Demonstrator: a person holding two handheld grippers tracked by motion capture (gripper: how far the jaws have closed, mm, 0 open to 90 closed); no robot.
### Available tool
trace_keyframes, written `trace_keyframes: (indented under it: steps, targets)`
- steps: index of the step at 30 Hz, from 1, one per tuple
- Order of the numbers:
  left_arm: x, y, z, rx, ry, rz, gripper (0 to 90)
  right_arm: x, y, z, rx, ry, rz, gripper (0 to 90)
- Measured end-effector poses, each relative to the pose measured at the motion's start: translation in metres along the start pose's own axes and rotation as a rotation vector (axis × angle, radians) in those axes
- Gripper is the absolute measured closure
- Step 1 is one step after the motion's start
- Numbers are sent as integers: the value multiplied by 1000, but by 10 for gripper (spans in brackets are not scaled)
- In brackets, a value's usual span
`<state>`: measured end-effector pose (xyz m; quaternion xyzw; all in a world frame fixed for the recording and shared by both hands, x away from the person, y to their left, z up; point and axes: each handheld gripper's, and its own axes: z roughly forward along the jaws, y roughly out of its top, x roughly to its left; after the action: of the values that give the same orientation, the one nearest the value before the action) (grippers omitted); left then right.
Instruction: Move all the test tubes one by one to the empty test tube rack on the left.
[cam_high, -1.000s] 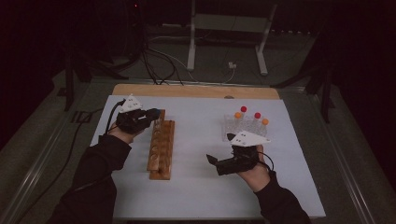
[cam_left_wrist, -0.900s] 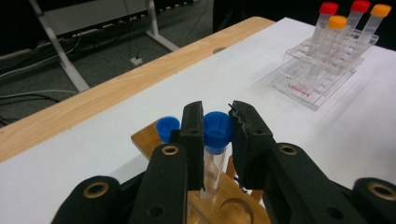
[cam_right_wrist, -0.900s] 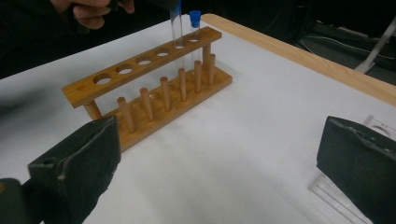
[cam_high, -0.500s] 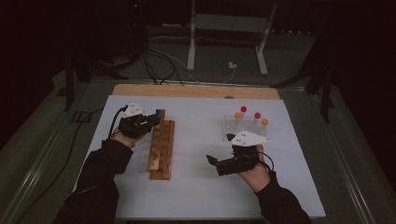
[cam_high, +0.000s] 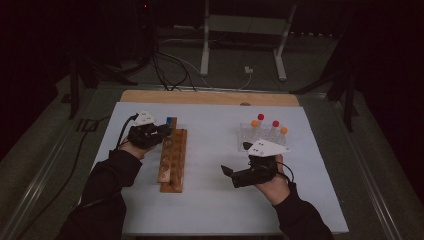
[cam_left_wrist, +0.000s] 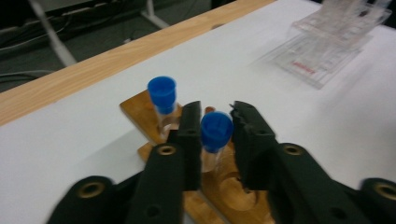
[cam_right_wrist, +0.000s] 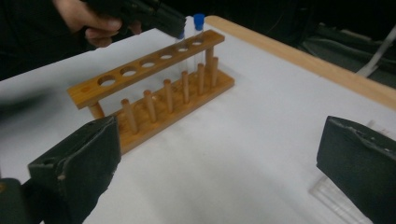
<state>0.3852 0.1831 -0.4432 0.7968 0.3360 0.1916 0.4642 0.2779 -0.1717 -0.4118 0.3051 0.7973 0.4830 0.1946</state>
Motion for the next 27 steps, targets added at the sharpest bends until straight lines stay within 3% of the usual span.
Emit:
trace_keyframes:
  steps: [7, 11, 13, 17, 23, 27]
  targets:
    - [-8, 7, -23, -68, -23, -3, 371, -4, 9, -8, -35, -31, -25, 25]
    - [-17, 8, -36, -72, -71, 1, 180, -11, 13, -14, -51, -56, -18, 28]
    - [-23, 6, -42, -84, -89, 5, 157, -16, 15, -17, -50, -54, -7, 28]
    - [-33, 2, -53, -84, -142, 1, 20, -28, 17, -26, -59, -94, 14, 1]
    - [-46, -9, -65, -107, -184, 4, 16, -47, 17, -39, -54, -146, 37, 0]
    - [-52, -18, -70, -117, -199, 4, 16, -61, 13, -45, -36, -206, 51, 0]
